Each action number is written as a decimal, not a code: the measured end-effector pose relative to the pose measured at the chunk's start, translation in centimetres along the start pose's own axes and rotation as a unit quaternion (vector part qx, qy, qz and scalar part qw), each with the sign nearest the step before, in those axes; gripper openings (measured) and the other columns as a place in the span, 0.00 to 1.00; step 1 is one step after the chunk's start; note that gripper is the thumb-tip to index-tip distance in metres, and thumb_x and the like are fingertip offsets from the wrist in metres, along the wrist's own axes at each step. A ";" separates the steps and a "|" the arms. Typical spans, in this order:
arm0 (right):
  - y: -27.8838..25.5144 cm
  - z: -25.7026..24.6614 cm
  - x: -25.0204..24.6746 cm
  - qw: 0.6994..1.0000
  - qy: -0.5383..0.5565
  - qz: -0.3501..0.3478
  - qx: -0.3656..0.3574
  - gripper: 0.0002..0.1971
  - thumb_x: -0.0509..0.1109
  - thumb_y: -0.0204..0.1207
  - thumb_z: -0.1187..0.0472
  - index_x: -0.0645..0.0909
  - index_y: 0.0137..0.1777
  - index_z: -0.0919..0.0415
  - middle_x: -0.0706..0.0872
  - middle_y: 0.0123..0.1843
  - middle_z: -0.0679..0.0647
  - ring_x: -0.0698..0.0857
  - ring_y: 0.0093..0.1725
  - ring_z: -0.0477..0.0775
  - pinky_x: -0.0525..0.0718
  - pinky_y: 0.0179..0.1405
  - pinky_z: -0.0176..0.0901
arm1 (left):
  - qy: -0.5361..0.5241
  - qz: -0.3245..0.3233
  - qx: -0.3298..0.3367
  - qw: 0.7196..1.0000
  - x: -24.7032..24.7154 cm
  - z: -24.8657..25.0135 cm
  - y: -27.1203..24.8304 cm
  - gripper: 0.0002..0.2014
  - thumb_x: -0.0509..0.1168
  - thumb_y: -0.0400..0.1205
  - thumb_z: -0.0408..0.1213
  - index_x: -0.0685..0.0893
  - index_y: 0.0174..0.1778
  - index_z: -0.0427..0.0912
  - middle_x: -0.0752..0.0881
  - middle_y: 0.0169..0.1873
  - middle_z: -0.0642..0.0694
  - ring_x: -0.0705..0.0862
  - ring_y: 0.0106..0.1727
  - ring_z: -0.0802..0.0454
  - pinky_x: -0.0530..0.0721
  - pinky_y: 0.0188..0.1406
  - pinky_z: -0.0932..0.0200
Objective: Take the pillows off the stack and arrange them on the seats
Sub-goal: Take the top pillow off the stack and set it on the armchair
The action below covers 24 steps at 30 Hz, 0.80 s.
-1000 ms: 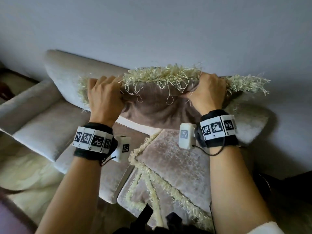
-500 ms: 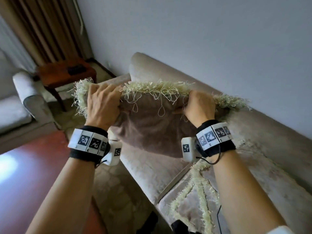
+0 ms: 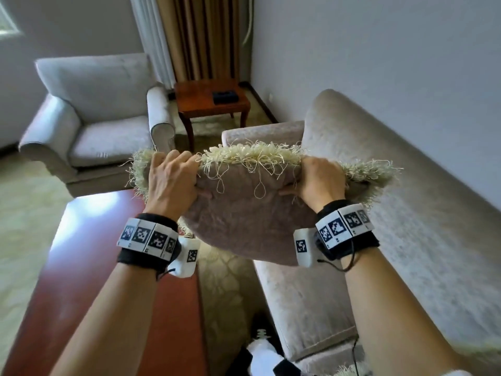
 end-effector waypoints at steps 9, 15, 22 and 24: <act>14.2 -5.9 8.7 0.996 0.020 -0.035 -0.081 0.15 0.84 0.65 0.50 0.81 0.41 0.54 0.91 0.44 0.54 0.89 0.50 0.58 0.76 0.56 0.49 | 0.028 -0.036 -0.095 0.994 5.0 -9.0 6.5 0.31 0.77 0.54 0.65 0.86 0.44 0.46 0.89 0.45 0.50 0.84 0.51 0.46 0.71 0.53 0.49; 25.1 -8.3 11.9 0.990 0.031 -0.059 -0.122 0.20 0.84 0.65 0.49 0.72 0.37 0.51 0.90 0.43 0.53 0.88 0.49 0.56 0.75 0.57 0.49 | 0.040 -0.020 -0.131 0.990 8.0 -12.6 14.0 0.30 0.78 0.51 0.65 0.84 0.38 0.46 0.90 0.44 0.50 0.86 0.49 0.45 0.72 0.50 0.49; 34.3 -10.3 14.4 0.985 0.038 -0.063 -0.157 0.23 0.86 0.61 0.46 0.72 0.36 0.52 0.86 0.39 0.51 0.86 0.43 0.54 0.76 0.59 0.50 | 0.043 -0.003 -0.154 0.987 11.9 -16.5 20.9 0.29 0.78 0.54 0.63 0.79 0.33 0.44 0.88 0.37 0.46 0.84 0.43 0.45 0.71 0.48 0.49; 36.8 -10.9 15.2 0.984 0.044 -0.068 -0.160 0.22 0.85 0.61 0.43 0.75 0.37 0.52 0.88 0.41 0.52 0.87 0.45 0.57 0.77 0.58 0.51 | 0.049 -0.011 -0.157 0.986 12.9 -17.9 23.0 0.29 0.77 0.54 0.64 0.78 0.34 0.44 0.87 0.37 0.47 0.83 0.42 0.46 0.71 0.49 0.48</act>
Point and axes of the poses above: each hand's wrist, its own y-axis towards the middle knuckle, its own x-axis out of the palm, z = x × y, the point moved 2 cm from there along y, towards the middle knuckle
